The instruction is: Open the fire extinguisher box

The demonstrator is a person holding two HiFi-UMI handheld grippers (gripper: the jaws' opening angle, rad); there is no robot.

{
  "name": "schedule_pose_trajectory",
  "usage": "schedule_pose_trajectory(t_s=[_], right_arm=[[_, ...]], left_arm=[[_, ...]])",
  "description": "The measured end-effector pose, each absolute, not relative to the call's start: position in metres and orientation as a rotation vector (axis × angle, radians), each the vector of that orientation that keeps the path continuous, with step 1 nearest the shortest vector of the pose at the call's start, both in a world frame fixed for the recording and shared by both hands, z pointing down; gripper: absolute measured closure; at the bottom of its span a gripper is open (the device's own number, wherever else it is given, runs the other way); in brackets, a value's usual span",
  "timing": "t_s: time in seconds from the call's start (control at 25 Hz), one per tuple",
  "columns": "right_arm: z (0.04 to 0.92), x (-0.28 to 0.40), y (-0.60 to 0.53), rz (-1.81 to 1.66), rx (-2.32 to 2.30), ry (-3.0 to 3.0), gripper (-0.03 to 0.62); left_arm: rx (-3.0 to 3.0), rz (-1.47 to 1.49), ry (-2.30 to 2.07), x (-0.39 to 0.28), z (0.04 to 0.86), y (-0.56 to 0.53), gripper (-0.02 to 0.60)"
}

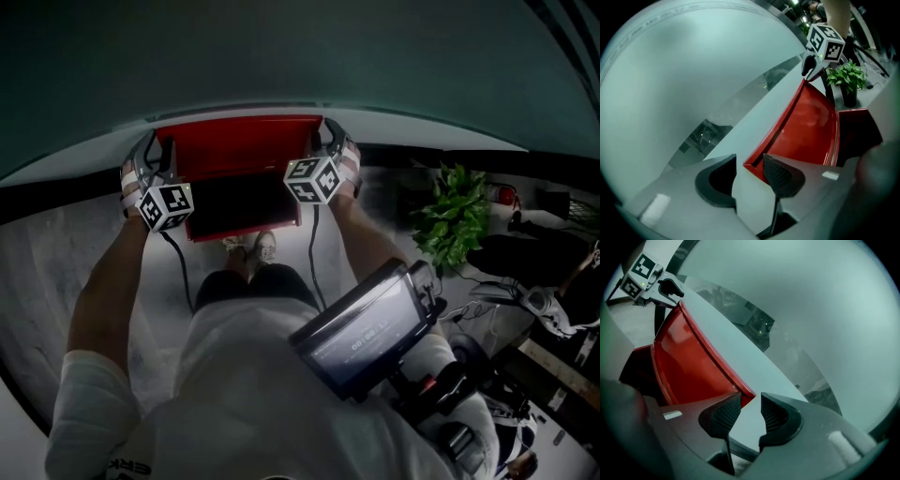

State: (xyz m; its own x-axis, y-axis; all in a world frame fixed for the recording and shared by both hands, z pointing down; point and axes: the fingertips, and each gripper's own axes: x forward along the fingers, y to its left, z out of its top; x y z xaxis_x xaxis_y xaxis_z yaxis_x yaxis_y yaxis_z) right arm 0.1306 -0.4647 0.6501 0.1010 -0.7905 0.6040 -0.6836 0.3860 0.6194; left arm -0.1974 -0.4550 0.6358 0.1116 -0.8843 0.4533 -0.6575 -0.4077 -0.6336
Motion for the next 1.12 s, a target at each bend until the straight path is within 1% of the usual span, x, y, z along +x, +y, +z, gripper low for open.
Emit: schedule_pose_trajectory(t_s=[0.12, 0.2, 0.32, 0.36, 0.44, 0.68, 0.84, 1.12], right_arm=[[0.636, 0.127, -0.459, -0.11, 1.378, -1.64, 0.458], [0.631, 0.124, -0.455, -0.069, 1.407, -1.675, 0.502], [0.627, 0.119, -0.444, -0.011, 1.438, -1.717, 0.547], [0.627, 0.117, -0.44, 0.009, 1.446, -1.725, 0.564], [0.625, 0.111, -0.432, 0.05, 1.454, -1.745, 0.58], [0.623, 0.088, -0.399, 0.166, 1.439, -1.866, 0.58], [0.613, 0.089, -0.357, 0.238, 1.444, -1.968, 0.582], [0.561, 0.111, -0.259, 0.289, 1.447, -2.153, 0.582]], left_arm=[[-2.155, -1.135, 1.575, -0.206, 0.63, -0.451, 0.416], [-2.19, -1.103, 1.63, -0.21, 0.629, -0.446, 0.46], [-2.223, -1.068, 1.693, -0.208, 0.628, -0.431, 0.528], [-2.235, -1.06, 1.707, -0.206, 0.627, -0.425, 0.56], [-2.261, -1.046, 1.746, -0.205, 0.624, -0.413, 0.578], [-2.335, -1.004, 1.861, -0.2, 0.62, -0.371, 0.578], [-2.362, -0.953, 1.913, -0.176, 0.613, -0.326, 0.578], [-2.406, -0.739, 2.042, -0.118, 0.556, -0.229, 0.578]])
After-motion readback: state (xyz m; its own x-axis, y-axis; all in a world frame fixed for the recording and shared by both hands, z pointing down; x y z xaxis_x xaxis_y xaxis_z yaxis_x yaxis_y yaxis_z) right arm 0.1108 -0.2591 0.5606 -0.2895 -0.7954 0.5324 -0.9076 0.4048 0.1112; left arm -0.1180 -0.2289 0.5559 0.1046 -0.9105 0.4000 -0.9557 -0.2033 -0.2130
